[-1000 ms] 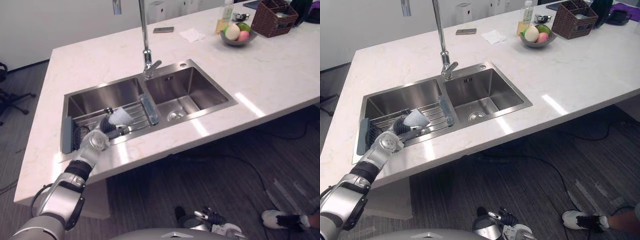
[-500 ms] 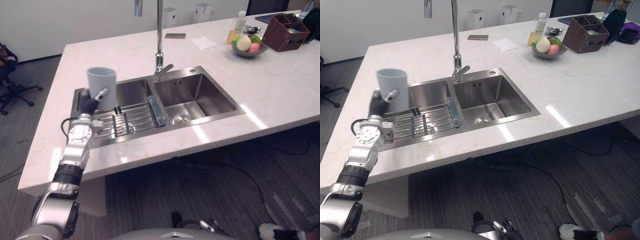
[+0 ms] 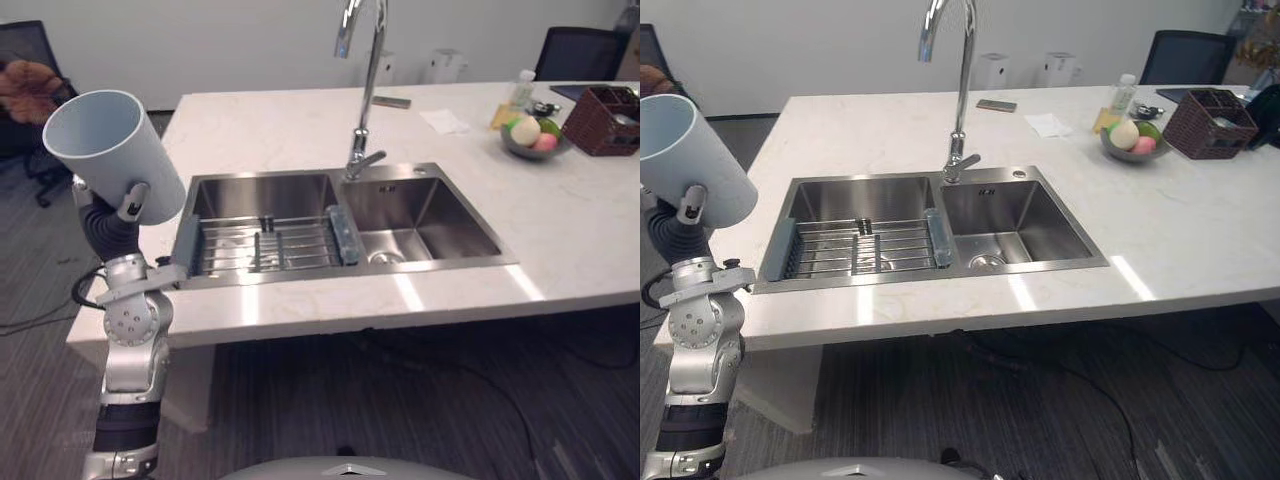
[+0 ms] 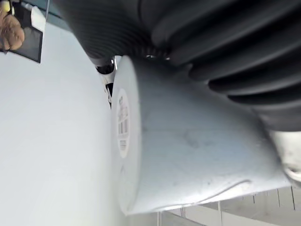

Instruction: Walk over to the sink, pick up the cup, carry it to the dishwasher, place the cup inside the dishwasher, then close the dishwasher door

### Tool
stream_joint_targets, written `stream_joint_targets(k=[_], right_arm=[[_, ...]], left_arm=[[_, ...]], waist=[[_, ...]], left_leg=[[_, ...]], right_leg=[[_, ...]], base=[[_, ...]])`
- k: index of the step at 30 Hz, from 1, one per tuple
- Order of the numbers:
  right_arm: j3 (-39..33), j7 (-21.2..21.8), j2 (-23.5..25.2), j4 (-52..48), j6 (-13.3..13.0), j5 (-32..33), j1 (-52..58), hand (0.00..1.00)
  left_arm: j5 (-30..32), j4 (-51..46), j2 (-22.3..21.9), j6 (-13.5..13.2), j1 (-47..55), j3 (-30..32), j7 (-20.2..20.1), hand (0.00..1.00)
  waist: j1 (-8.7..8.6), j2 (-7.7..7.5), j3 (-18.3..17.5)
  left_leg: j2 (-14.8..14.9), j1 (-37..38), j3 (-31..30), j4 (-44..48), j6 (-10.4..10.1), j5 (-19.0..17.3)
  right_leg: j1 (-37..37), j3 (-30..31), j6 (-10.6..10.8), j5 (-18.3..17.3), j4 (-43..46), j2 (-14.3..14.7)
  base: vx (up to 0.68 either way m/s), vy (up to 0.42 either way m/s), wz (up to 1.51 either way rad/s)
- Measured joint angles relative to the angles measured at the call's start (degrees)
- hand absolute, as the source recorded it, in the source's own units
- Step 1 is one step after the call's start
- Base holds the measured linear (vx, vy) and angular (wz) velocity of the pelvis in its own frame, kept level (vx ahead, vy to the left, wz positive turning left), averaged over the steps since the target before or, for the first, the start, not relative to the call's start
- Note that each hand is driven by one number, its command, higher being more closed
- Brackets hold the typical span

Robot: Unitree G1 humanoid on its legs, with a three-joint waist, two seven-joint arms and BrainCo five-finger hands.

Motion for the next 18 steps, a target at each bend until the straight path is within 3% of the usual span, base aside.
stream_joint_targets(k=[5,8,18], right_arm=[[1.59,-7.94,0.04,-0.22,-2.47,-2.72,-0.74,0.0],[2.2,-10.44,0.04,-0.6,-4.01,-3.26,-0.92,0.0],[2.8,-9.57,1.14,-2.49,-6.9,-2.68,-1.44,0.0]], left_arm=[[2.38,-4.09,-0.92,-1.77,1.13,0.03,0.58,1.0],[2.79,-5.2,-2.03,-2.82,1.89,0.65,1.03,1.0],[3.23,-5.92,-2.91,-4.48,3.24,2.7,1.07,1.0]], waist=[[1.15,-0.29,-0.61],[1.73,-0.07,-0.8],[2.84,-0.82,-1.42]], left_leg=[[0.0,-0.97,-1.38,-0.01,0.12,0.37],[0.12,-1.13,-1.49,-0.03,-0.09,0.59],[0.03,-2.22,-2.92,0.01,0.31,1.14]], right_leg=[[-0.26,-1.56,-0.11,-0.14,-0.08,-0.22],[-0.39,-1.75,-0.12,-0.14,-0.08,-0.15],[-0.68,-3.19,-0.1,-0.15,-0.08,-0.44]], base=[[-0.05,-0.03,0.13],[-0.01,-0.01,0.04],[-0.01,-0.007,0.07]])
